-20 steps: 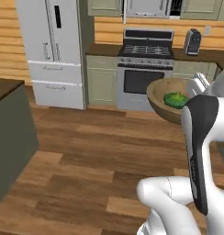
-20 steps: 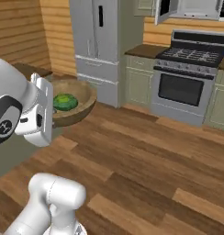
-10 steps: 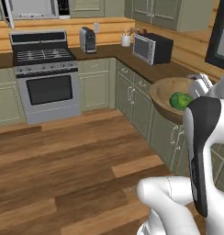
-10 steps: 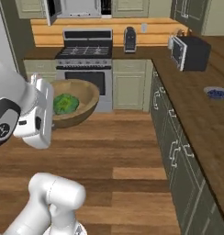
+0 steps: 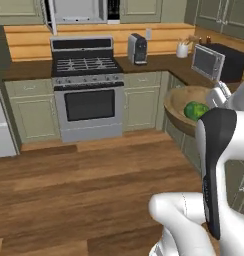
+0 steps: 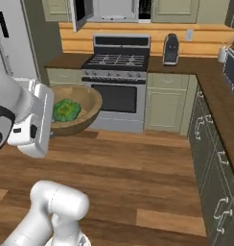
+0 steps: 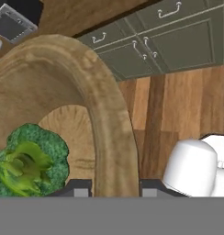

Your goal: Pick the broccoli from the sink and place it in the bowl. Then pick the bowl and place it in the microwave. Then close the microwave door and press the start button.

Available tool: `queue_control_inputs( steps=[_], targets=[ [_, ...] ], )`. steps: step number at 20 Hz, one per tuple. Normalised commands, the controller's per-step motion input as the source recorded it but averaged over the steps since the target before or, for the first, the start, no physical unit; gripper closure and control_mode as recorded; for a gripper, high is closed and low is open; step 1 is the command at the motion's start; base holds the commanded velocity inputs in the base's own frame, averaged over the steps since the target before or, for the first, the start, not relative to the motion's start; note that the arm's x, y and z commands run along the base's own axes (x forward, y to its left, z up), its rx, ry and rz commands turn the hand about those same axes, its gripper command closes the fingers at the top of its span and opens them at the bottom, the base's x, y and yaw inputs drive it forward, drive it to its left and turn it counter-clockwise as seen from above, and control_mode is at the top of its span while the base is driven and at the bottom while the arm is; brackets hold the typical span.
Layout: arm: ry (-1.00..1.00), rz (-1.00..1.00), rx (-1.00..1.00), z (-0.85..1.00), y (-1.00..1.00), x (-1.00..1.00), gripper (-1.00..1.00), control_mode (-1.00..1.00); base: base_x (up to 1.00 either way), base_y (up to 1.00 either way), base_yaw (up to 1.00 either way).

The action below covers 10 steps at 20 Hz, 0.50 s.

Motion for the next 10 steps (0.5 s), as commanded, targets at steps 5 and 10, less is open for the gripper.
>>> queue_control_inputs(
  steps=[5,10],
  targets=[
    [0.0,0.0,0.0,0.0,0.0,0.0,1.0,1.0,1.0,-0.06,0.47],
    [0.0,0.0,0.0,0.0,0.0,0.0,1.0,1.0,1.0,-0.14,0.39]
  ],
)
